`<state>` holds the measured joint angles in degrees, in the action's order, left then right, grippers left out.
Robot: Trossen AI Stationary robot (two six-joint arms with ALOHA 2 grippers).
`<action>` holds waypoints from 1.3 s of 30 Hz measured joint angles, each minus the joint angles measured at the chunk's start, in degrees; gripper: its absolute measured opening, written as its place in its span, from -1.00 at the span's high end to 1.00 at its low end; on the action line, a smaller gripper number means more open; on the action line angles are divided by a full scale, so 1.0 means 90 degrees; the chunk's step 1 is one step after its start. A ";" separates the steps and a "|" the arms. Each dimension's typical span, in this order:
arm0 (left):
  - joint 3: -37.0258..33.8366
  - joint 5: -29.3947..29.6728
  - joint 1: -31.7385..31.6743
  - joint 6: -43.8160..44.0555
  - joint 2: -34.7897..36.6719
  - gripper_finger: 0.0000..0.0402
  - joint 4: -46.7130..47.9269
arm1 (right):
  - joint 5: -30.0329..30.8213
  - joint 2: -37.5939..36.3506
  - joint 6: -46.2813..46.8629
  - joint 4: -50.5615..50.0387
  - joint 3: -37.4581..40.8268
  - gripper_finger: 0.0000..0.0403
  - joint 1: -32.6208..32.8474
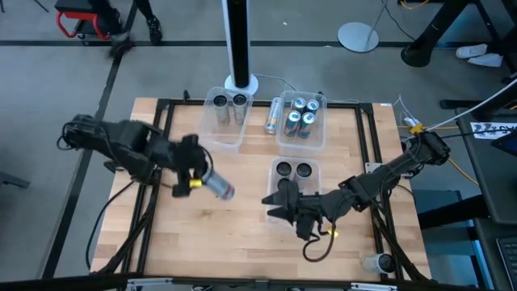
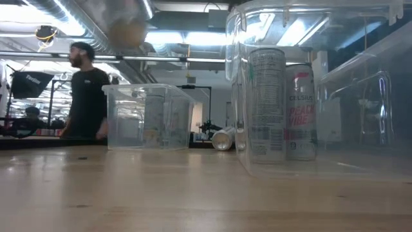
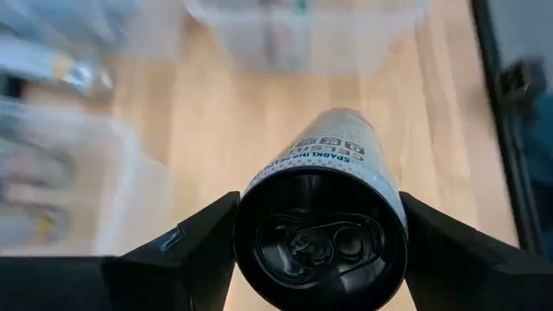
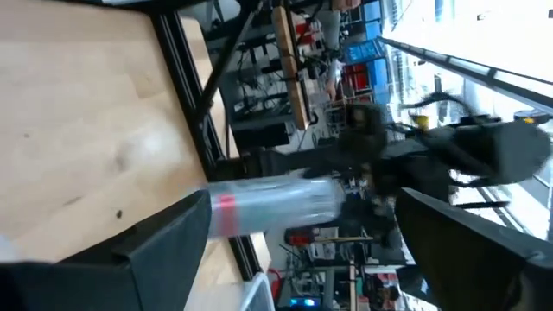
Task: Sort soda cans
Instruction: Put the white pink soda can into the bottom right transparent bin
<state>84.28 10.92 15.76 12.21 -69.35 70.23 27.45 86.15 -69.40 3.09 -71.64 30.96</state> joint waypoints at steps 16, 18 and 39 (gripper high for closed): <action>-0.0550 -0.0293 0.0883 0.0923 -0.1721 -0.25 0.0344 | 0.0283 0.0185 0.0192 -0.0156 0.0000 -0.81 0.0056; -0.0552 -0.0214 0.0887 0.0932 -0.1941 -0.25 0.0392 | 0.0289 0.0185 0.0234 -0.0270 0.0000 -0.81 0.0058; -0.0552 -0.0236 0.0921 0.0784 -0.2651 -0.51 -0.0076 | 0.0387 0.0185 0.0516 -0.0751 0.0005 -0.81 0.0058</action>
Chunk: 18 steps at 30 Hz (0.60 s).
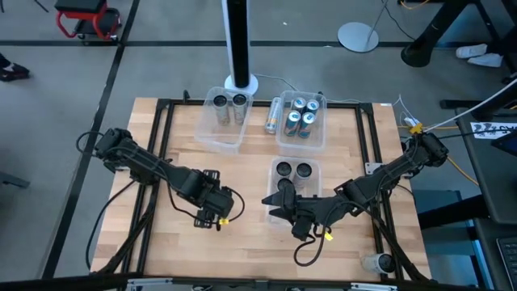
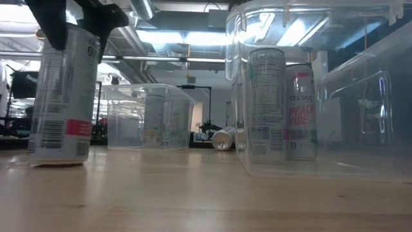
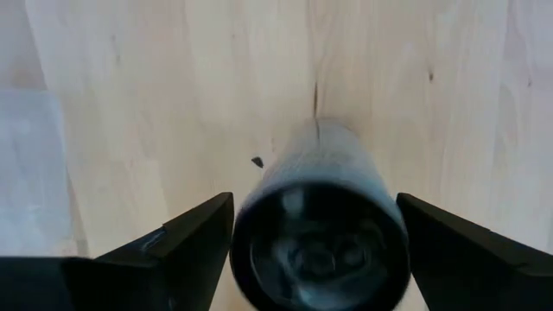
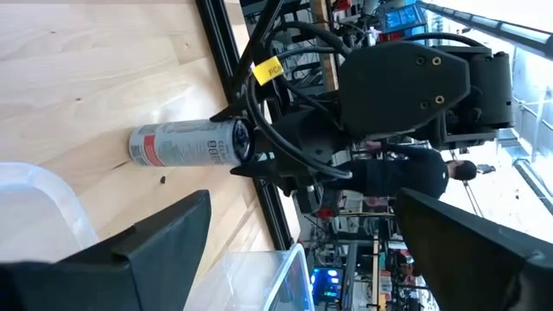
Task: Sort soda cans
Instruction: Put the white pink soda can into the bottom right transparent bin
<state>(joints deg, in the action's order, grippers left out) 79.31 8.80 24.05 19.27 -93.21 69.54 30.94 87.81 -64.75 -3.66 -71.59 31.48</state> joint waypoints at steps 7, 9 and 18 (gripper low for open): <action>0.0037 0.0022 -0.0002 -0.0015 0.0014 -0.53 0.0351 | -0.0002 0.0000 -0.0016 0.0002 0.0000 -0.81 0.0000; 0.0127 0.0026 -0.0002 0.0007 0.0050 -0.53 0.0477 | -0.0001 0.0000 -0.0018 0.0017 0.0000 -0.81 0.0000; 0.0226 0.0068 0.0020 -0.0017 0.0433 -0.53 0.0512 | -0.0002 0.0000 -0.0027 0.0013 0.0000 -0.81 0.0000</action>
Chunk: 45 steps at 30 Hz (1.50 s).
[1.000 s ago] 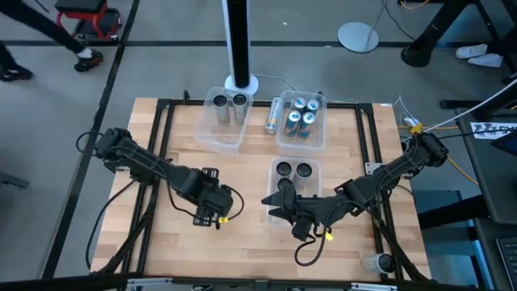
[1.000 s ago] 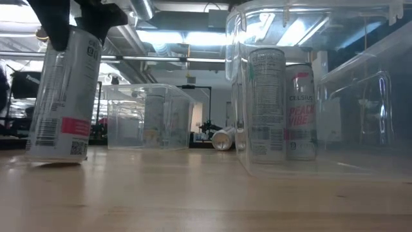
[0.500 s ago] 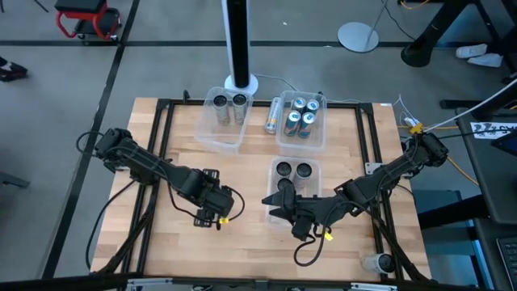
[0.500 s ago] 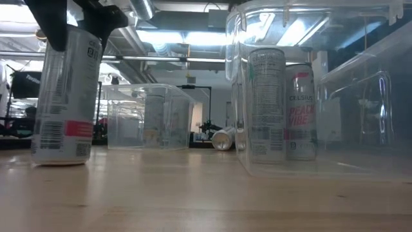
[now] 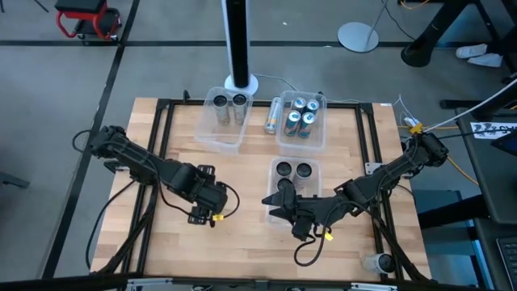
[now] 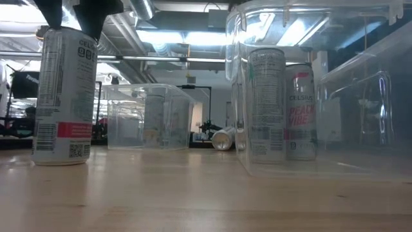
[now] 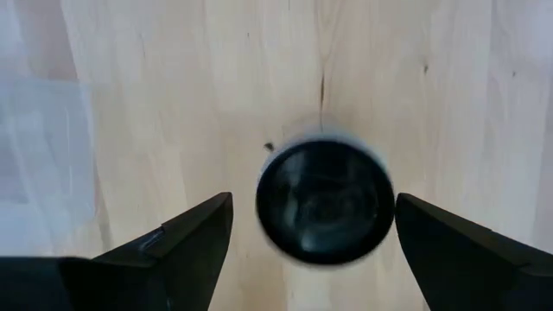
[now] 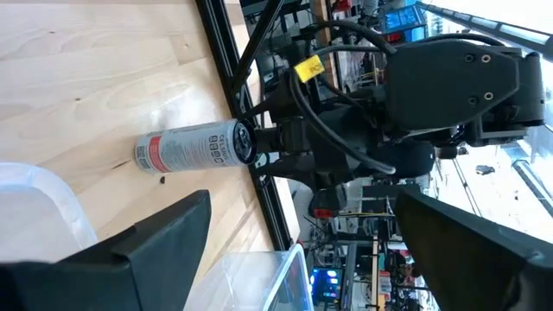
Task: Sort soda cans
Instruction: Put the white pink soda can into the bottom right transparent bin
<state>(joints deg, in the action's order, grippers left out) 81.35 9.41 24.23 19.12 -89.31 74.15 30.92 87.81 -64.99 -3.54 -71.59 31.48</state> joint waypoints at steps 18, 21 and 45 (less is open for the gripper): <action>0.0286 0.2167 0.1409 0.1765 0.2642 -0.53 0.0558 | -0.0741 0.0157 0.0527 0.1105 0.0000 -0.81 -0.0293; 0.0286 0.2420 0.1706 0.1837 0.2883 -0.53 0.0561 | -0.1119 0.0454 0.0891 0.1456 0.0000 -0.81 -0.0659; 0.0276 0.2730 0.1977 0.1372 0.3314 -0.53 0.0960 | -0.2985 0.4142 0.2940 -0.0778 -0.4547 -0.81 -0.2104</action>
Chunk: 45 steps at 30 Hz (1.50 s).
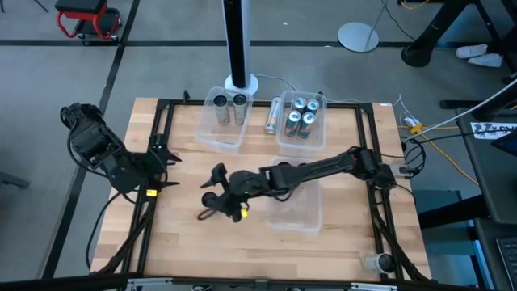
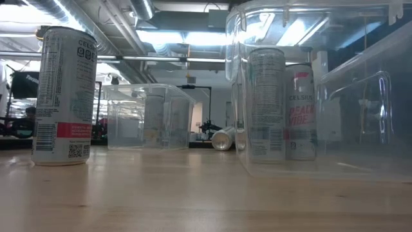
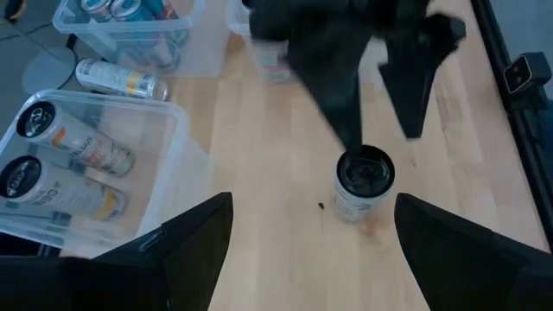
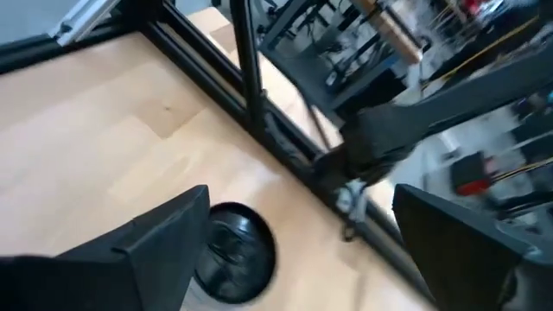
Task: Sort soda cans
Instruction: Put the white pink soda can into the bottom right transparent bin
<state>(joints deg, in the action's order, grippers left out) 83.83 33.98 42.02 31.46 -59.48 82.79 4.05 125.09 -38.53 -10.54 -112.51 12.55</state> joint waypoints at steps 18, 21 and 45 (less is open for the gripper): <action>0.0000 -0.0002 0.0000 0.0002 0.0000 -0.53 0.0138 | -0.0390 0.0651 0.1788 0.0216 -0.0012 -0.81 -0.0109; 0.0000 -0.0002 0.0000 0.0005 0.0000 -0.53 0.0138 | -0.0365 0.0698 0.1805 0.0188 -0.0007 -0.81 -0.0149; 0.0000 -0.0007 0.0000 0.0046 0.0000 -0.53 0.0173 | -0.0927 0.0832 0.1411 0.0322 0.0009 -0.24 -0.0188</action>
<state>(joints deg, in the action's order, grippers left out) 83.83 33.92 42.02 31.88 -59.48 84.35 -4.29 132.58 -25.84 -7.64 -112.43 10.86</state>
